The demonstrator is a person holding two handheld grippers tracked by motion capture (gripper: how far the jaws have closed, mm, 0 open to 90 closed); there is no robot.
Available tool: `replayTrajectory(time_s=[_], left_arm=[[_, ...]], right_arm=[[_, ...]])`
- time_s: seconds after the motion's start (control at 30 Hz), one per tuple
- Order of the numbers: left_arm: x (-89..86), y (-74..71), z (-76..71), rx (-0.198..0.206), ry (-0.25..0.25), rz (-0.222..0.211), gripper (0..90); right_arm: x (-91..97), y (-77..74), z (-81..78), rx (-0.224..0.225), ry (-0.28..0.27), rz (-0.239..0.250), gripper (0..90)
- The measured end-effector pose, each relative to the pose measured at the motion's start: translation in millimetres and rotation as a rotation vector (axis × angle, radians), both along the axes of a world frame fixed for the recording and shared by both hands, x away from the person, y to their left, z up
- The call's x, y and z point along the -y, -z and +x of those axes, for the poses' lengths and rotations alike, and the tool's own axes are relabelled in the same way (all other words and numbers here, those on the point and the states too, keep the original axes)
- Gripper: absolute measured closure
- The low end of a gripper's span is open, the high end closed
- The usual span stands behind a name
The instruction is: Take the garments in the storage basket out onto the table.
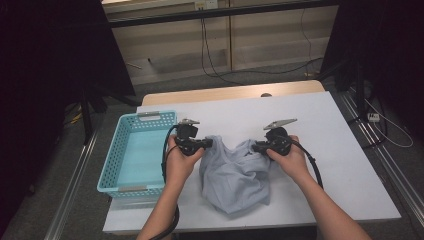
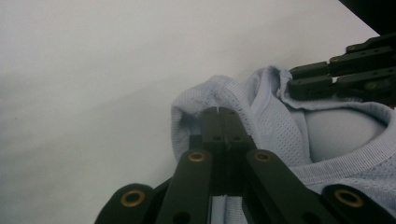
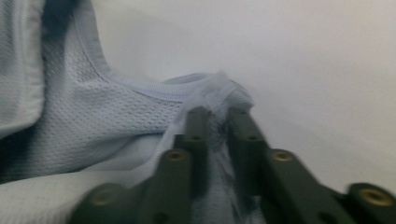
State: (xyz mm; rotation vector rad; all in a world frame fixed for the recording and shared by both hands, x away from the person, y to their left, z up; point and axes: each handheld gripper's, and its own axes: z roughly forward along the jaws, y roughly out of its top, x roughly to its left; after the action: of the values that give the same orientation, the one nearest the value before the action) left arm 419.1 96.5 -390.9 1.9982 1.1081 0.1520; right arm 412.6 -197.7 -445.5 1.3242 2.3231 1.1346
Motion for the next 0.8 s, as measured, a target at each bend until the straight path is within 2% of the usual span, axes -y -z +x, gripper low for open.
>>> replayTrajectory(time_s=[0.07, 0.2, 0.4, 0.47, 0.5, 0.53, 0.6, 0.63, 0.67, 0.8], left_arm=[[0.5, 0.3, -0.3, -0.002, 0.004, 0.007, 90.0], [0.4, -2.3, -0.5, 0.002, 0.006, 0.000, 90.0], [0.1, -4.8, -1.0, 0.002, 0.015, 0.000, 90.0], [0.7, -3.9, -1.3, 0.002, 0.012, -0.002, 90.0], [1.6, -2.5, -1.5, 0.000, 0.012, -0.004, 90.0], [2.3, -1.6, -1.6, 0.000, 0.011, -0.005, 90.0], [3.1, -0.8, -1.0, -0.006, 0.021, 0.009, 90.0], [3.6, -0.4, -0.7, -0.005, 0.020, 0.008, 90.0], [3.6, -0.4, -0.7, -0.005, 0.020, 0.008, 90.0], [2.3, -0.4, 0.6, -0.011, 0.018, 0.012, 90.0]], right_arm=[[5.1, -4.4, -1.9, 0.015, 0.002, 0.017, 90.0], [10.8, -11.0, -4.5, 0.014, -0.013, -0.013, 90.0], [16.7, -17.2, -6.1, 0.029, 0.001, 0.009, 89.2], [14.7, -15.0, -4.1, 0.048, 0.019, 0.014, 68.6], [13.4, -13.5, -2.0, 0.037, 0.021, 0.034, 56.3], [11.8, -11.9, 0.5, 0.014, 0.033, 0.049, 48.8], [6.3, -9.1, 3.8, 0.032, 0.030, 0.039, 47.8], [3.0, -7.0, 6.2, 0.027, 0.026, 0.036, 42.5], [-0.9, -4.5, 8.9, 0.008, 0.020, 0.039, 41.6], [-12.1, 4.0, 15.3, -0.009, 0.010, 0.018, 48.1]])
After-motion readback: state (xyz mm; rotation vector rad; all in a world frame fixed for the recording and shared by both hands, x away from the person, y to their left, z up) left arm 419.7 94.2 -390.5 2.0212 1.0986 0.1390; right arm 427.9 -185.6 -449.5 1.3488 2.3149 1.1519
